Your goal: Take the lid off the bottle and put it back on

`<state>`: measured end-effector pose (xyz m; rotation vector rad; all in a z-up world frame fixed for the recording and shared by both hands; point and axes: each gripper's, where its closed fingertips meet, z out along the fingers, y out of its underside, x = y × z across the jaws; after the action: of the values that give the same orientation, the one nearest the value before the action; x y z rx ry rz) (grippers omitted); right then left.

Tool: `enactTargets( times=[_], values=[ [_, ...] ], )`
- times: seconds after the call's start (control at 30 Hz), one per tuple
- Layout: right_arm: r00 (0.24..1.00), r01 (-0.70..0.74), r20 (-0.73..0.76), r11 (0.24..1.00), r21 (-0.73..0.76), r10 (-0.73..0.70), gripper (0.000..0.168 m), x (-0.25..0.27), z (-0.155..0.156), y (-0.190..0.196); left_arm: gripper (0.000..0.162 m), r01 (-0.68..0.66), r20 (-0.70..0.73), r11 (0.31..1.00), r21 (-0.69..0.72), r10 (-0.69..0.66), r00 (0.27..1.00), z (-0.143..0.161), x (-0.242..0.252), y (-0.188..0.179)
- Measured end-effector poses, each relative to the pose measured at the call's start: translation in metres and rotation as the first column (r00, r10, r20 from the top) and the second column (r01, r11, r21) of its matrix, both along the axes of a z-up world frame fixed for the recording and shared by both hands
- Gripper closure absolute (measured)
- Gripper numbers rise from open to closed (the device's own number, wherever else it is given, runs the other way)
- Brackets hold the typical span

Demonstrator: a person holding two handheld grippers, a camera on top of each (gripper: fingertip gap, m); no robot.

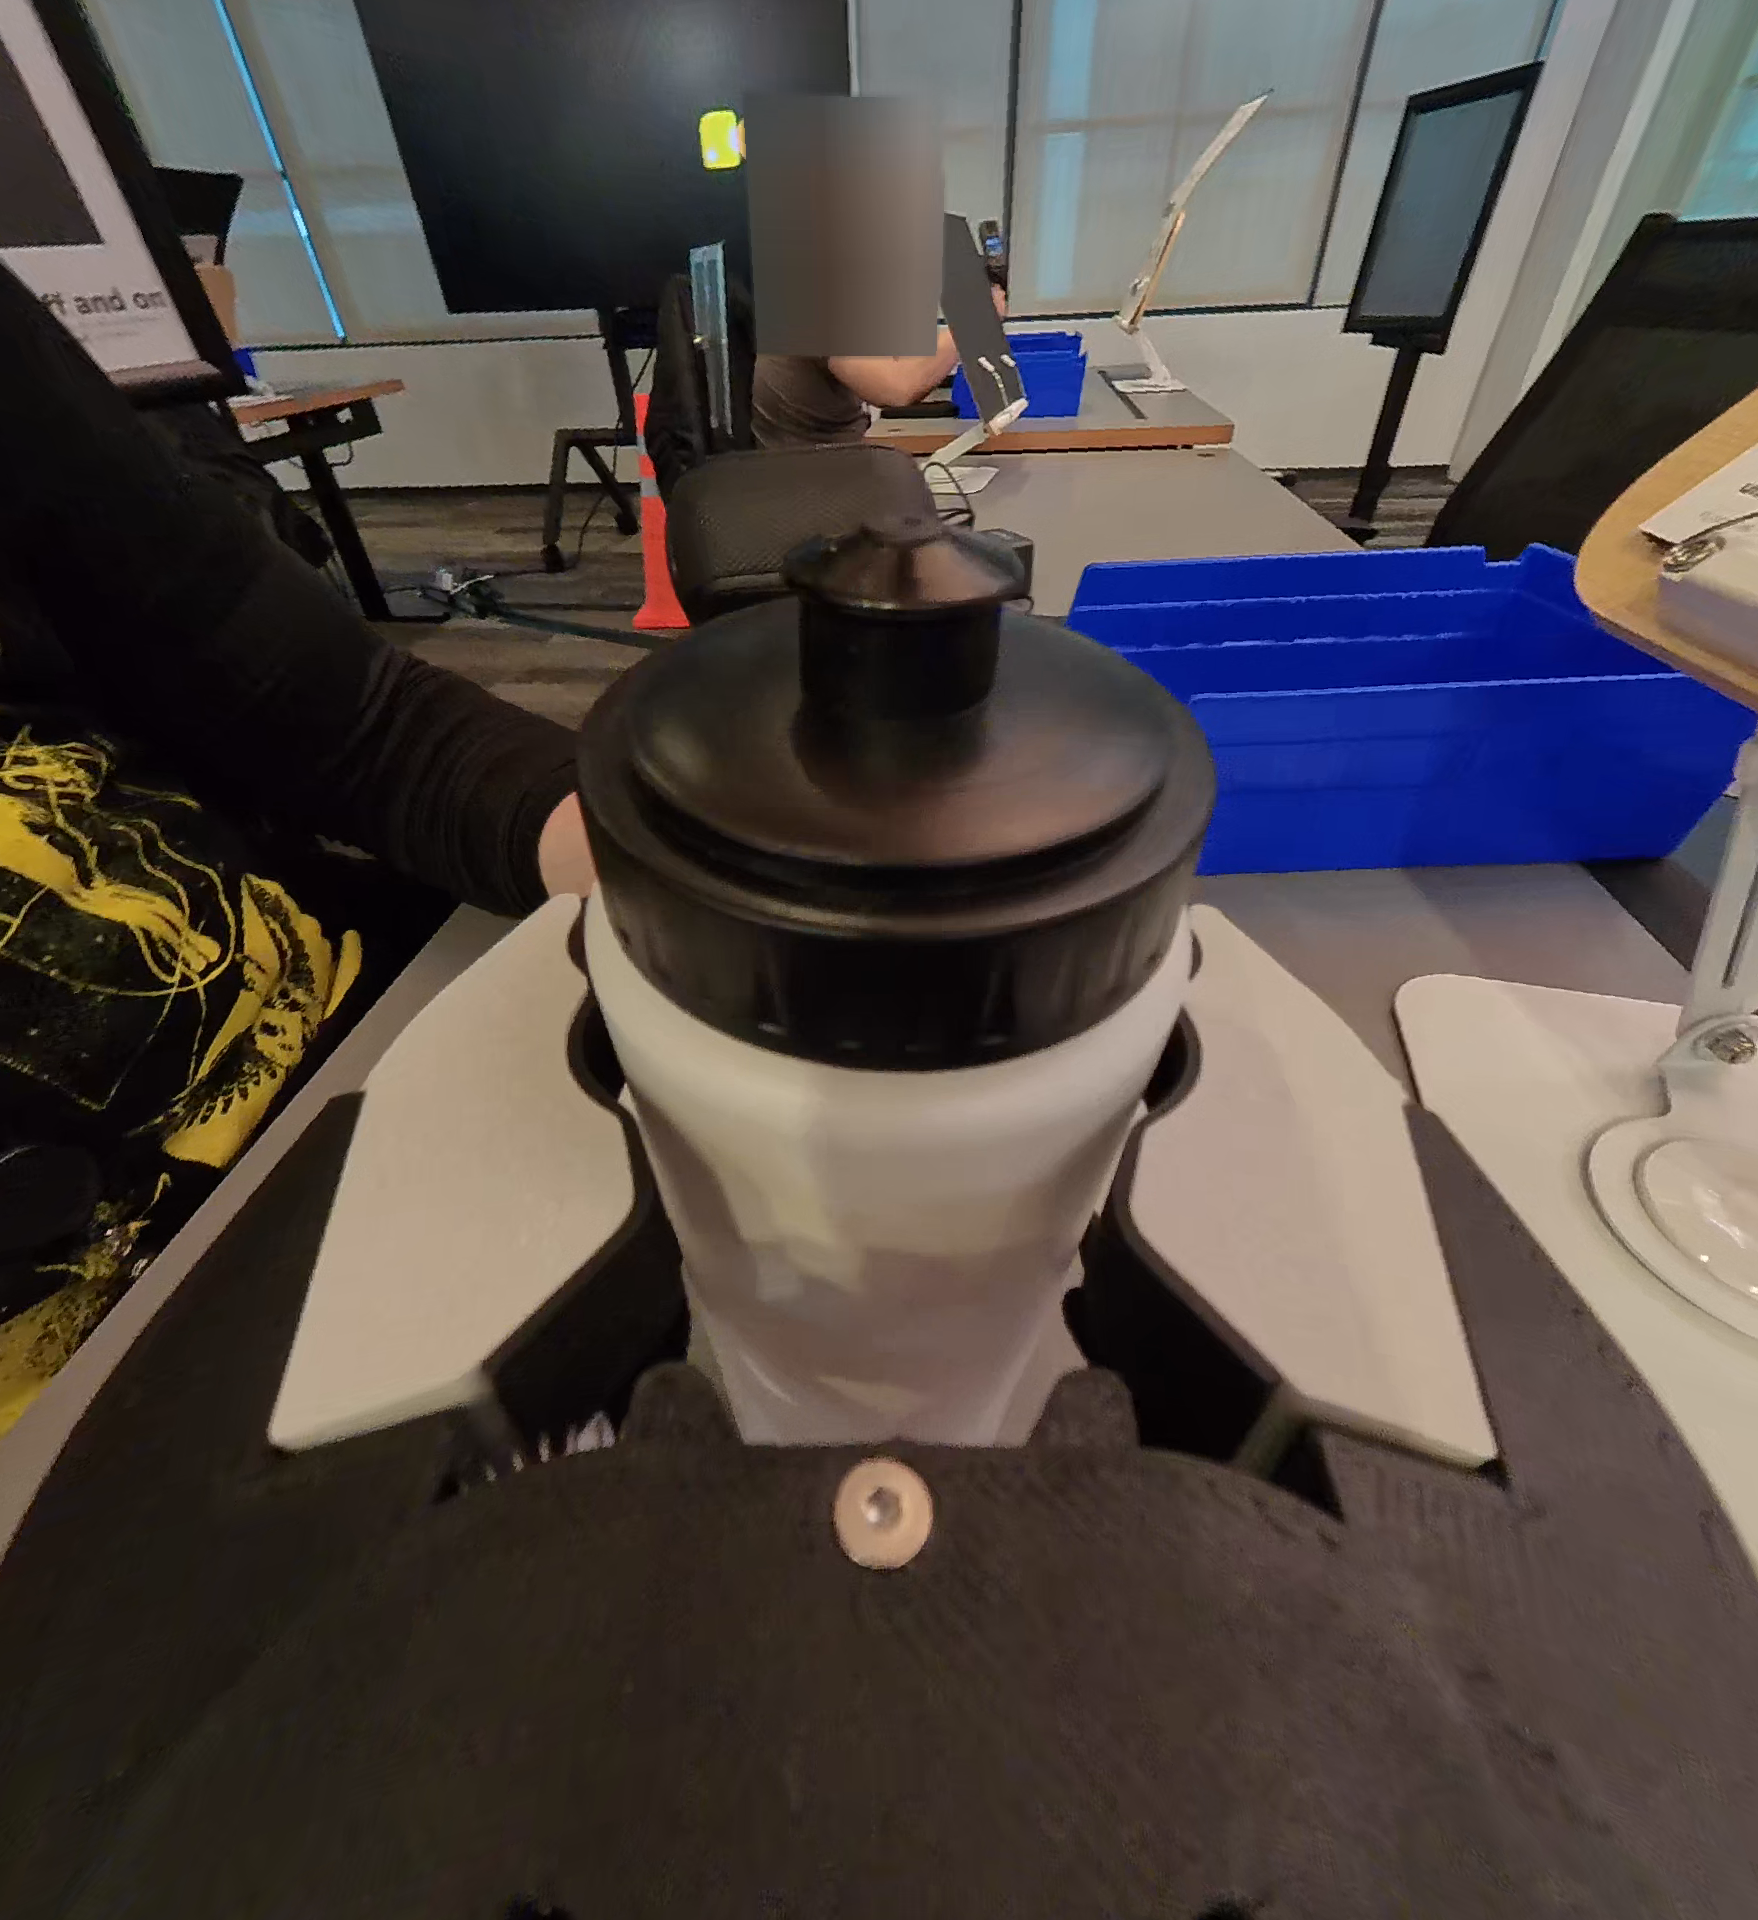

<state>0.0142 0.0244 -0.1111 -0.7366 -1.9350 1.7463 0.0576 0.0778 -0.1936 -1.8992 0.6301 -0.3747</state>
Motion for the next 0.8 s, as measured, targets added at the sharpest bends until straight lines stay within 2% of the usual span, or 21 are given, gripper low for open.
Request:
enactTargets(
  times=[0.2,0.47,0.6,0.7,0.8],
  values=[
    [0.996,-0.084,-0.011,0.996,0.024,0.084,0.072,0.01,-0.005,-0.01,0.062,0.005,-0.022,1.0,0.027,-0.005,1.0,-0.003,0.004,-0.005],
    [0.997,-0.073,0.022,0.996,0.06,0.072,0.073,0.011,-0.006,-0.009,0.062,0.007,-0.011,0.999,0.044,-0.006,1.0,-0.003,0.005,-0.006],
    [1.0,-0.023,-0.002,0.998,0.06,0.023,0.074,0.018,0.016,0.002,0.063,0.007,-0.015,0.999,0.046,-0.007,1.0,-0.002,0.005,-0.006],
    [0.999,0.051,-0.018,0.992,0.118,-0.05,0.073,0.025,0.034,0.014,0.063,0.009,-0.008,0.999,0.051,-0.008,1.0,-0.002,0.005,-0.006],
    [0.993,0.086,0.058,0.973,0.212,-0.1,0.074,0.028,0.045,0.018,0.063,0.007,-0.006,0.999,0.052,-0.007,1.0,-0.002,0.004,-0.005]
  ],
)
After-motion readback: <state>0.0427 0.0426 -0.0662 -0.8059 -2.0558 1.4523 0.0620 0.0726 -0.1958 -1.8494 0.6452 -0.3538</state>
